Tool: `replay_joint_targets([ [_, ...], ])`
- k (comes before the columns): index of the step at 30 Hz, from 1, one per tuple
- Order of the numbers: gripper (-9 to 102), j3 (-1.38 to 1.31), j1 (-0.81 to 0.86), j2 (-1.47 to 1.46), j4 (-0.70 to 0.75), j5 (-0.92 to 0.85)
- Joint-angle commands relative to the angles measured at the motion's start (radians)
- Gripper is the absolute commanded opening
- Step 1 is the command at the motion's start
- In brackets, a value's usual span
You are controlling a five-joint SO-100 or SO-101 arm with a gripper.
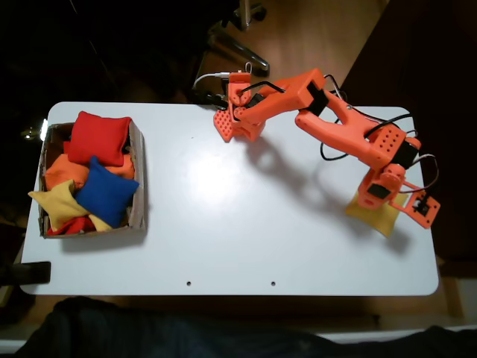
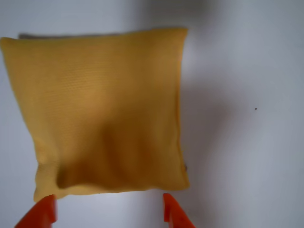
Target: Grasp a bag and put it in the box.
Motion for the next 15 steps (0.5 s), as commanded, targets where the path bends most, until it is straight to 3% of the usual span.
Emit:
replay_joint_targets([
  [1, 52, 0.009, 0.012, 0.006, 0.0, -0.017],
  [15, 61, 0.011, 0.032, -0.038, -0.026, -0.066],
])
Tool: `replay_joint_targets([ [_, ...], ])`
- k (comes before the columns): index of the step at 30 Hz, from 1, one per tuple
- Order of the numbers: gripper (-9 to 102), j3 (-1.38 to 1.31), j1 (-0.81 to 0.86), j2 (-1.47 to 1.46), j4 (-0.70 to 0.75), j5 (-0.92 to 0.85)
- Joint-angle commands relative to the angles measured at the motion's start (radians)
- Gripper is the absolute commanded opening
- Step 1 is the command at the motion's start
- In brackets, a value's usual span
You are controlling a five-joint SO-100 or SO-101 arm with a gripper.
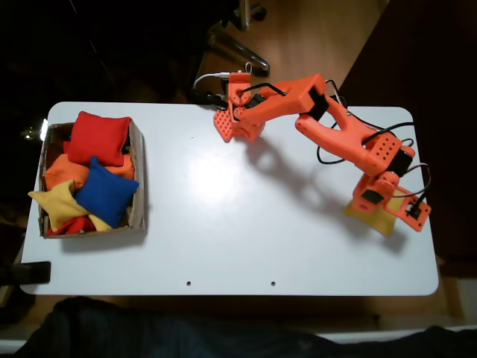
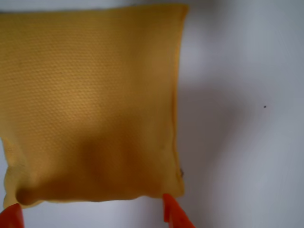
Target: Grasp a bag and put it in the box.
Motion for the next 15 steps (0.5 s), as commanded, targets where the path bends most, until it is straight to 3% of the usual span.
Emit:
replay_joint_targets([
  [1, 62, -0.005, 0.011, 0.008, -0.011, -0.021],
  [6, 81, -0.005, 0.017, 0.028, -0.011, -0.071],
  [15, 86, -0.005, 0.029, 0.043, -0.069, -0.114],
])
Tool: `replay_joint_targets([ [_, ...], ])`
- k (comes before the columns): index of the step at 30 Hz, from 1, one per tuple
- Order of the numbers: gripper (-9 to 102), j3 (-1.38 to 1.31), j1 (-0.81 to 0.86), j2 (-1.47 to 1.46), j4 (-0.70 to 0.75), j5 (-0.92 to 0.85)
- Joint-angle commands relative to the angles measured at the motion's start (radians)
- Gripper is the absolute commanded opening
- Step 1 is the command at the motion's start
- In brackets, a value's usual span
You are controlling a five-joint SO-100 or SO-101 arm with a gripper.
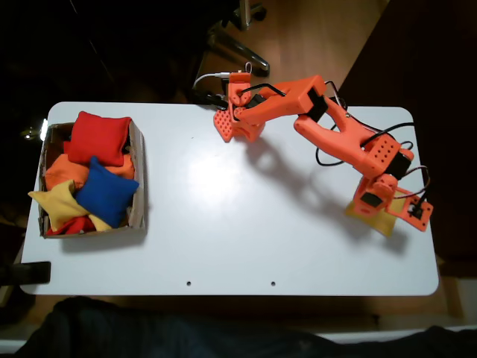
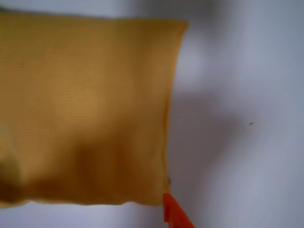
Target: Grasp a bag and put it in the box.
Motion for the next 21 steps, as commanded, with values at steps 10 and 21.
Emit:
replay_joint_targets([
  [10, 86, 0.018, 0.006, 0.006, -0.176, -0.015],
  [21, 86, 0.147, -0.017, 0.008, -0.339, -0.043],
])
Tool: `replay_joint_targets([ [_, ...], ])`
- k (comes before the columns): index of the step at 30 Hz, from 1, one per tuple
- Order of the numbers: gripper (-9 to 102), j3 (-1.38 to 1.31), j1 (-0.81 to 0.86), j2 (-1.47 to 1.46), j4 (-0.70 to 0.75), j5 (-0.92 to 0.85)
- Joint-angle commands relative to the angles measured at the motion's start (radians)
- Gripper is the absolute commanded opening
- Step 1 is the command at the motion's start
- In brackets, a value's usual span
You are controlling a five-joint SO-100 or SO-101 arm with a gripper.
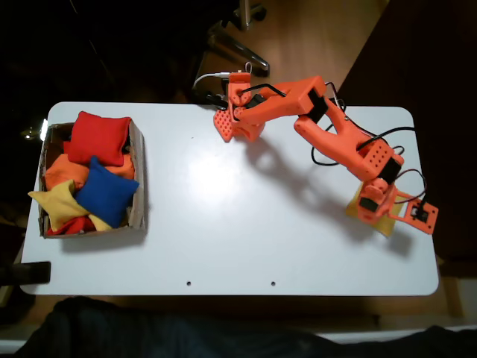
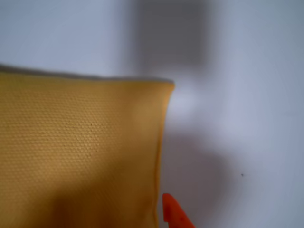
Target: Grasp a bag and put it in the box.
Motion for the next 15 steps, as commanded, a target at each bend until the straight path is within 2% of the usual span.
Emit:
replay_joint_targets([
  [1, 86, 0.018, -0.015, 0.02, -0.04, -0.011],
  [15, 86, 0.137, -0.021, 0.052, -0.198, -0.026],
])
